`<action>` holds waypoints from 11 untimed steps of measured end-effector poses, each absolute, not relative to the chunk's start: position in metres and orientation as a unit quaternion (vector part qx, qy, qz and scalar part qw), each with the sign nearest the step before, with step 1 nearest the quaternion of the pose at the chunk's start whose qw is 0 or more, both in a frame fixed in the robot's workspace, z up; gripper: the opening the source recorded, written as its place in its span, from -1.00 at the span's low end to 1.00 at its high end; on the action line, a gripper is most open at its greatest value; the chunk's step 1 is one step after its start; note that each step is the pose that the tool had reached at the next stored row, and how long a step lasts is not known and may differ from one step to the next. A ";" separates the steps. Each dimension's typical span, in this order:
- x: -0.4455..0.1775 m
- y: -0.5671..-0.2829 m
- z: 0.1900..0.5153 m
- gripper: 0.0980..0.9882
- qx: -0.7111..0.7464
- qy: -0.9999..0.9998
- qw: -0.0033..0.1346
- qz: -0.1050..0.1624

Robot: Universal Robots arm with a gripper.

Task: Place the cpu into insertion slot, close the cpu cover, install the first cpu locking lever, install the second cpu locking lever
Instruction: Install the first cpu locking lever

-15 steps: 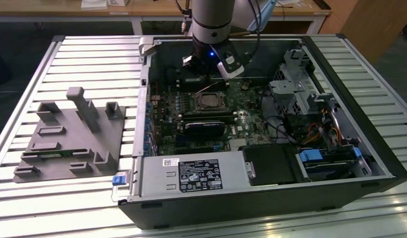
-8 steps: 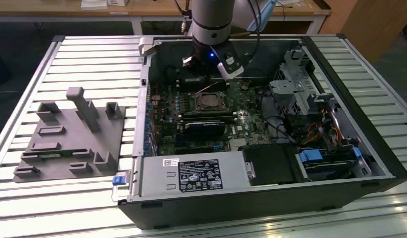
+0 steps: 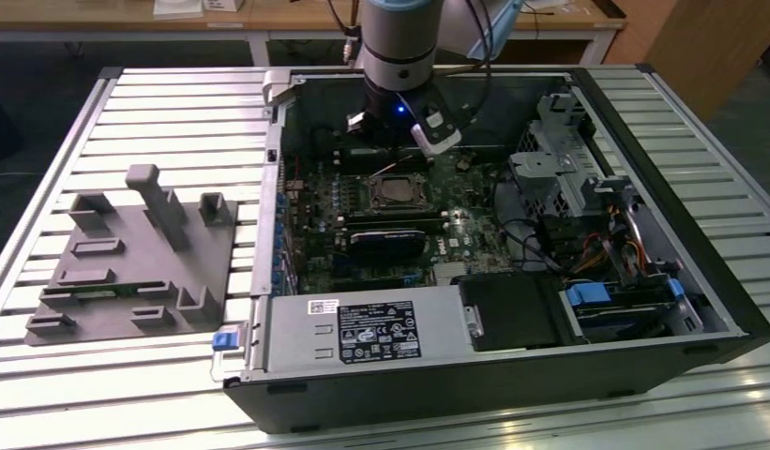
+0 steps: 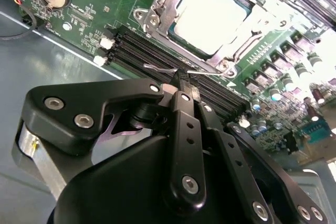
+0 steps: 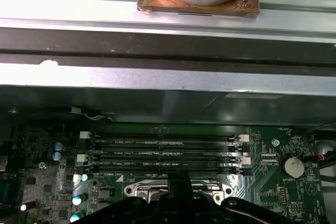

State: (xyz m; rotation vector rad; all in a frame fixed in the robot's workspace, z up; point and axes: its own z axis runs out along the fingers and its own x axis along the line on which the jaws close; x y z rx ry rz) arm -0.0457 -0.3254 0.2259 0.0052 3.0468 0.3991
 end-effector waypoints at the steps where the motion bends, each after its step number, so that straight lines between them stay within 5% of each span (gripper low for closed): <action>1: -0.046 -0.325 0.225 -0.98 0.001 0.991 0.037 0.130; 11: -0.046 -0.325 0.217 -0.98 -0.001 0.990 0.056 0.130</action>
